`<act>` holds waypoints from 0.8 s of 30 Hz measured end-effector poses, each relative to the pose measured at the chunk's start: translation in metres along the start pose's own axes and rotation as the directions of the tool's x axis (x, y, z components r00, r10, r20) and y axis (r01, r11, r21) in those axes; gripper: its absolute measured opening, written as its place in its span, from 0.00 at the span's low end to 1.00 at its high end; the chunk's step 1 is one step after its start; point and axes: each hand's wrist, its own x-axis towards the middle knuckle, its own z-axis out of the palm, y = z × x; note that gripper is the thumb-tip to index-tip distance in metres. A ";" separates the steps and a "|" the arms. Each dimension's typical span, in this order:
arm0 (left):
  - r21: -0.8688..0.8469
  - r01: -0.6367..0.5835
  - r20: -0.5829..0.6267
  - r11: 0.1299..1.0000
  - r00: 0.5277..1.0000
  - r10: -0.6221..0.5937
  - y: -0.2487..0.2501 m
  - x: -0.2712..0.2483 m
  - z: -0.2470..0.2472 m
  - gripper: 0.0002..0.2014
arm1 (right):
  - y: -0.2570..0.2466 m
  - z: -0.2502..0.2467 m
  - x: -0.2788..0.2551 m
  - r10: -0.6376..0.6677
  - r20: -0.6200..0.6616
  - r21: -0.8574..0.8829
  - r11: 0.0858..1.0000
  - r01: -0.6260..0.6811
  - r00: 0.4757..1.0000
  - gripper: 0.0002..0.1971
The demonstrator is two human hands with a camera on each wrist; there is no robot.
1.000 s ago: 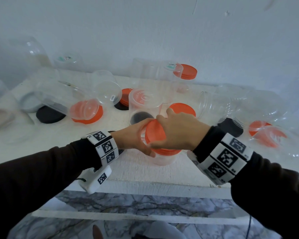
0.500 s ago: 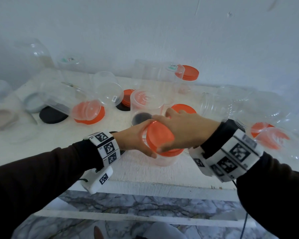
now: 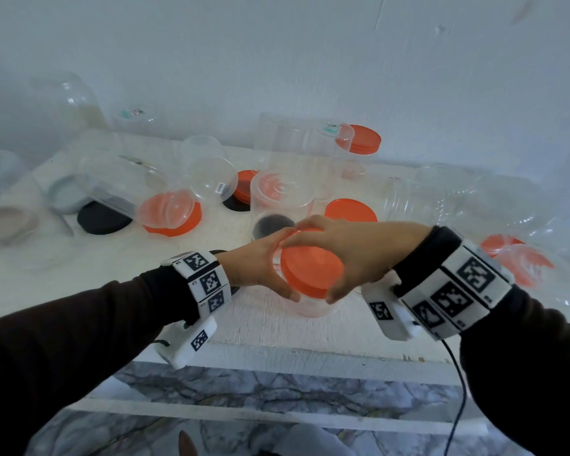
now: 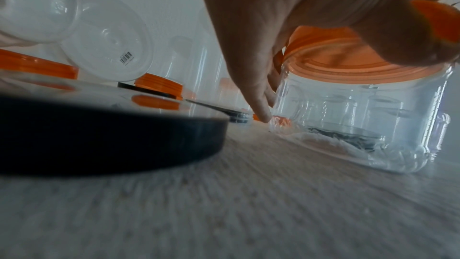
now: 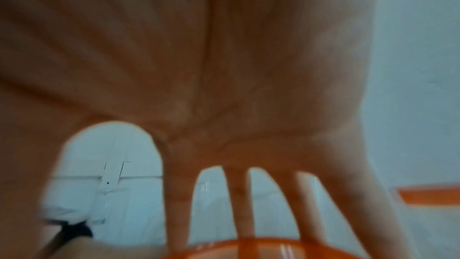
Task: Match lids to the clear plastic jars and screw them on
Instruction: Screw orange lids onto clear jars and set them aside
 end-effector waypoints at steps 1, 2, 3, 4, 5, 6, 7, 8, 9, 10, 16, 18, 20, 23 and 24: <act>-0.002 -0.002 0.000 1.000 1.000 0.002 0.000 0.000 0.000 0.51 | 0.000 0.001 0.000 -0.012 -0.006 0.005 1.000 0.013 1.000 0.47; -0.012 -0.010 0.000 1.000 1.000 0.010 0.001 -0.001 0.001 0.51 | -0.002 0.003 0.001 -0.004 -0.042 -0.004 1.000 0.004 0.999 0.46; -0.025 -0.017 -0.005 1.000 1.000 0.017 0.002 -0.001 0.001 0.49 | -0.004 0.006 0.001 0.016 -0.089 -0.023 1.000 -0.019 0.996 0.44; -0.035 -0.019 -0.011 0.999 1.000 0.019 0.002 -0.002 0.002 0.48 | -0.007 0.007 0.002 0.041 -0.134 -0.049 0.998 -0.048 0.990 0.44; -0.040 -0.017 -0.014 0.999 1.000 0.017 0.002 -0.002 0.002 0.47 | -0.011 0.009 0.003 0.066 -0.168 -0.079 0.994 -0.080 0.984 0.44; -0.039 -0.010 -0.014 0.999 1.000 0.009 0.003 -0.003 0.002 0.45 | -0.013 0.010 0.004 0.080 -0.187 -0.112 0.988 -0.102 0.979 0.44; -0.035 -0.005 -0.012 0.999 1.000 0.004 0.004 -0.003 0.002 0.43 | -0.015 0.010 0.005 0.082 -0.193 -0.143 0.984 -0.111 0.978 0.44; -0.030 -0.003 -0.008 1.000 1.000 0.002 0.004 -0.003 0.002 0.43 | -0.014 0.009 0.006 0.080 -0.184 -0.157 0.981 -0.109 0.980 0.45; -0.022 -0.002 -0.005 1.000 1.000 0.002 0.004 -0.003 0.001 0.43 | -0.013 0.008 0.005 0.075 -0.156 -0.146 0.984 -0.098 0.985 0.46; -0.015 0.002 -0.003 1.000 1.000 -0.002 0.004 -0.002 0.001 0.44 | -0.009 0.006 0.005 0.064 -0.115 -0.113 0.991 -0.077 0.991 0.48; -0.019 0.019 -0.011 1.000 1.000 -0.019 0.007 -0.002 0.002 0.44 | 0.005 0.007 0.000 -0.029 -0.144 -0.056 0.998 0.022 0.989 0.48; -0.025 0.012 -0.018 1.000 1.000 -0.013 0.009 -0.003 0.002 0.43 | 0.006 0.009 0.000 -0.041 -0.204 -0.071 0.997 0.027 0.978 0.48; -0.017 0.004 -0.031 1.000 1.000 -0.005 0.010 -0.003 0.003 0.43 | 0.008 0.012 0.000 -0.046 -0.240 -0.086 0.996 0.026 0.970 0.48; -0.005 -0.007 -0.041 1.000 0.999 0.007 0.012 -0.004 0.003 0.43 | 0.008 0.014 0.001 -0.041 -0.276 -0.107 0.994 0.012 0.960 0.48; 0.000 -0.011 -0.036 1.000 0.999 0.011 0.013 -0.005 0.003 0.43 | 0.007 0.016 0.001 -0.034 -0.289 -0.106 0.994 0.003 0.957 0.48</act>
